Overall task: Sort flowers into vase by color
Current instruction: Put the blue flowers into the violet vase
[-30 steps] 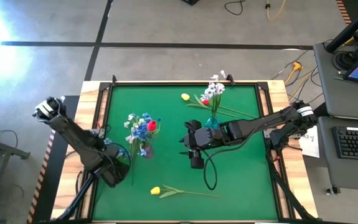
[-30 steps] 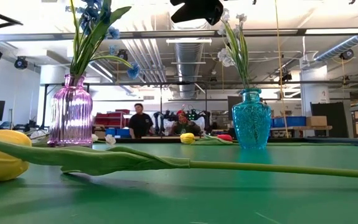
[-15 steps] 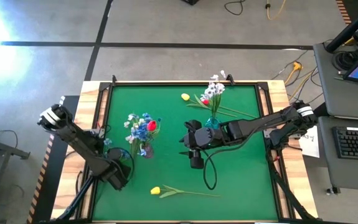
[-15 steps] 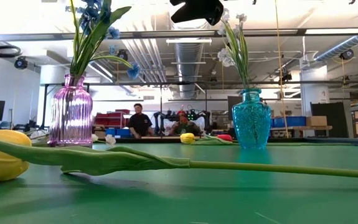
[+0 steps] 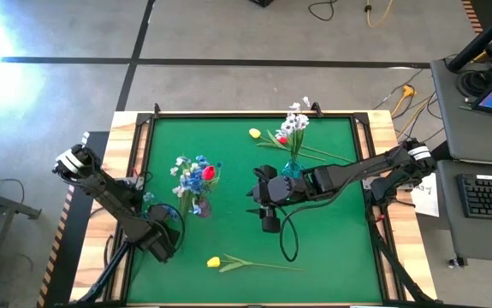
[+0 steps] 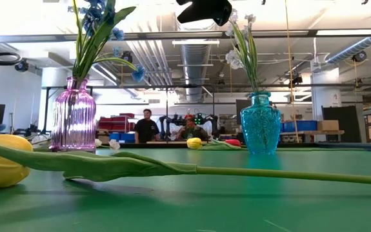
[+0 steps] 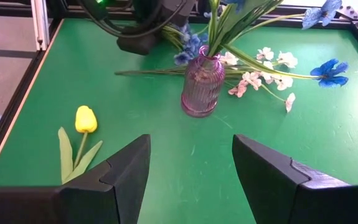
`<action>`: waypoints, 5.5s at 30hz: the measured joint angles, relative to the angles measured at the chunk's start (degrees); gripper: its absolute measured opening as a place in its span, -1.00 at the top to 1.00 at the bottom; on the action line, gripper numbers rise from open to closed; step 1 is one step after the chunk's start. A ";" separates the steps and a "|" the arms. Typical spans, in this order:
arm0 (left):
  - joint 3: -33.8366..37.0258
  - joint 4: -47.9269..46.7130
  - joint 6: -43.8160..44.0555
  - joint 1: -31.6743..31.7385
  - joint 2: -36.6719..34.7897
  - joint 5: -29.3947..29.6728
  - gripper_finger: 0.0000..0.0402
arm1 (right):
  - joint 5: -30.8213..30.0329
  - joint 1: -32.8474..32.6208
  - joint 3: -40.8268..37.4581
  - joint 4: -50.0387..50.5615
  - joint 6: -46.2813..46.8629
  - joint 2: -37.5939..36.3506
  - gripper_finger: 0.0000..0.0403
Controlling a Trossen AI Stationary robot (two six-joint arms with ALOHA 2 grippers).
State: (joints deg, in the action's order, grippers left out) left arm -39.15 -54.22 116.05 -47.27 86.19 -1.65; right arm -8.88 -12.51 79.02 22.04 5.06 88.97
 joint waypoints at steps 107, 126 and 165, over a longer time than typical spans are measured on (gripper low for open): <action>-17.66 -17.56 -22.84 -1.22 -8.10 91.71 1.00 | -0.15 0.07 -0.09 -4.36 -3.60 0.17 -0.09; -17.66 -17.55 -19.04 -0.09 -1.71 90.58 1.00 | -0.15 0.02 -0.09 -4.36 -3.56 0.17 -0.09; -19.12 -18.87 -23.04 0.07 -2.05 79.64 0.17 | -0.13 0.02 -0.09 -4.34 -3.12 0.17 -0.09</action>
State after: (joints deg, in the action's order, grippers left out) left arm -58.28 -73.09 93.01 -47.20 84.14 77.99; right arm -9.02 -12.49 78.94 17.70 1.93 89.14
